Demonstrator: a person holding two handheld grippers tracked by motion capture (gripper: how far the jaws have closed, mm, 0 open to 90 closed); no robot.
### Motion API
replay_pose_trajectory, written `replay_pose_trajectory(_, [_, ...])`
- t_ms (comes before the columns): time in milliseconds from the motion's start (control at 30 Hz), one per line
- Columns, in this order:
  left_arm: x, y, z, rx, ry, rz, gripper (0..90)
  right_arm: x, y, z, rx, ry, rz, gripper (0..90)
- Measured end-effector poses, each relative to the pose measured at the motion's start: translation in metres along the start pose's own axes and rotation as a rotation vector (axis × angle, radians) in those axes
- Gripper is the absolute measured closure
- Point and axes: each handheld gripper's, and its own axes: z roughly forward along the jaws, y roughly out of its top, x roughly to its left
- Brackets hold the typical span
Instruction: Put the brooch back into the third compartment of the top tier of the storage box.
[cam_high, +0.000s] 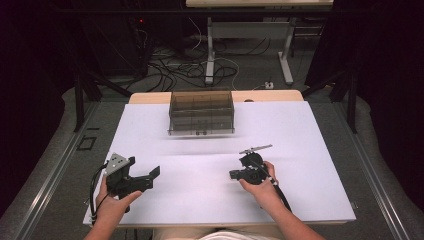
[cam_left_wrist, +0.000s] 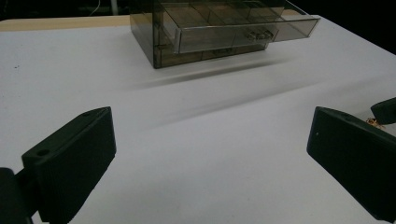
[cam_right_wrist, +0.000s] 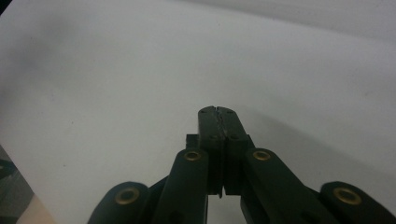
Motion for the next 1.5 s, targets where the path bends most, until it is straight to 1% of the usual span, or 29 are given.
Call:
replay_pose_trajectory(233, [0.000, 0.000, -0.001, 0.007, -0.002, 0.003, 1.1, -0.001, 0.000, -0.003, -0.030, -0.003, 0.008, 90.0])
replay_pose_trajectory(267, [0.000, 0.000, -0.001, 0.007, -0.002, 0.003, 1.1, -0.002, 0.000, -0.004, -0.047, 0.002, 0.007, 90.0])
replay_pose_trajectory(333, [0.001, 0.000, -0.001, 0.007, 0.000, 0.006, 1.1, -0.001, 0.001, -0.005, -0.050, -0.004, 0.010, 90.0])
replay_pose_trajectory(433, [0.000, 0.000, -0.001, 0.008, -0.003, 0.001, 1.1, -0.002, 0.001, -0.008, -0.071, -0.001, 0.013, 90.0])
replay_pose_trajectory(533, [0.001, 0.000, -0.001, 0.007, -0.001, 0.004, 1.1, -0.002, 0.001, -0.009, -0.096, 0.002, 0.014, 90.0])
replay_pose_trajectory(600, [0.001, 0.000, -0.001, 0.005, -0.001, 0.005, 1.1, -0.002, 0.002, -0.010, -0.097, -0.002, 0.017, 90.0])
replay_pose_trajectory(700, [0.001, 0.000, -0.001, 0.004, 0.001, 0.008, 1.1, -0.002, 0.002, -0.013, -0.122, 0.005, 0.028, 90.0])
replay_pose_trajectory(733, [0.001, 0.000, -0.001, 0.004, 0.001, 0.008, 1.1, -0.002, 0.002, -0.014, -0.126, 0.001, 0.030, 90.0])
replay_pose_trajectory(833, [0.001, 0.000, -0.001, 0.007, -0.001, 0.006, 1.1, -0.005, 0.004, -0.016, -0.148, 0.002, 0.028, 90.0])
replay_pose_trajectory(867, [0.001, 0.000, -0.001, 0.007, -0.003, 0.002, 1.1, -0.005, 0.004, -0.018, -0.148, 0.005, 0.043, 90.0])
replay_pose_trajectory(967, [0.001, 0.000, -0.001, 0.006, -0.003, 0.002, 1.1, -0.007, 0.005, -0.021, -0.162, 0.010, 0.045, 90.0])
replay_pose_trajectory(1033, [0.001, 0.000, -0.001, 0.006, -0.003, 0.002, 1.1, -0.009, 0.006, -0.024, -0.172, 0.017, 0.063, 90.0])
replay_pose_trajectory(1167, [0.000, 0.000, -0.001, 0.008, -0.003, 0.001, 1.1, -0.012, 0.008, -0.027, -0.192, 0.028, 0.077, 90.0])
replay_pose_trajectory(1233, [0.000, 0.000, -0.001, 0.008, -0.002, -0.001, 1.1, -0.013, 0.009, -0.029, -0.191, 0.023, 0.081, 90.0])
replay_pose_trajectory(1333, [0.000, 0.000, 0.000, 0.009, -0.003, -0.002, 1.1, -0.014, 0.011, -0.031, -0.208, 0.025, 0.098, 90.0])
replay_pose_trajectory(1433, [0.001, 0.000, 0.000, 0.010, -0.001, 0.000, 1.1, -0.017, 0.013, -0.033, -0.217, 0.039, 0.105, 90.0])
replay_pose_trajectory(1467, [0.001, 0.000, -0.001, 0.010, 0.000, 0.002, 1.1, -0.018, 0.013, -0.035, -0.213, 0.034, 0.112, 90.0])
replay_pose_trajectory(1500, [0.001, 0.000, -0.001, 0.011, 0.001, 0.004, 1.1, -0.018, 0.014, -0.036, -0.213, 0.039, 0.123, 90.0])
